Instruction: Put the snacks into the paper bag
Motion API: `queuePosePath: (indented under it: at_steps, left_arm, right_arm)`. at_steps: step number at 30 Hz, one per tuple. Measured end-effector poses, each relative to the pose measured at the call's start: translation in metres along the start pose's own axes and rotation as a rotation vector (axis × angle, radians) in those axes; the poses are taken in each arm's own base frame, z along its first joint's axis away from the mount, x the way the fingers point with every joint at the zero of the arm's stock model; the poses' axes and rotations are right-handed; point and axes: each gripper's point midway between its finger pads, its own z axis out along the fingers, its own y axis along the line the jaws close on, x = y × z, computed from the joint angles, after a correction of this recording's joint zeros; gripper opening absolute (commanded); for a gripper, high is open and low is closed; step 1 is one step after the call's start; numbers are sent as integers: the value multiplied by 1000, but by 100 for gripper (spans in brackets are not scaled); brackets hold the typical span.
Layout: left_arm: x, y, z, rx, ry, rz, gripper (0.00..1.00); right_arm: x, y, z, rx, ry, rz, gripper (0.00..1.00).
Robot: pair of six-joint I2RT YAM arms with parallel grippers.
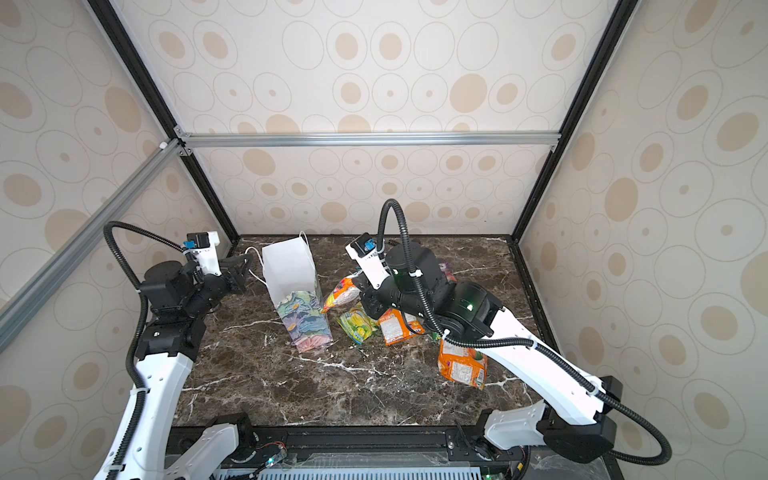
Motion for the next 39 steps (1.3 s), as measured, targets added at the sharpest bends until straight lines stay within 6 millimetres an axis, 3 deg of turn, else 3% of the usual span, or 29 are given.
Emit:
queuePosePath:
  at_steps: [7, 24, 30, 39]
  left_arm:
    - [-1, 0, 0, 1, -3, 2, 0]
    - [2, 1, 3, 1, 7, -3, 0]
    - [0, 1, 1, 0, 0, 0, 0]
    - [0, 0, 1, 0, 0, 0, 0]
  right_arm:
    - [-33, 22, 2, -106, -52, -37, 0]
    - [-76, 75, 51, -308, -123, -72, 0]
    - [-92, 81, 71, -319, -146, -88, 0]
    - [-92, 89, 102, -342, -126, -188, 0]
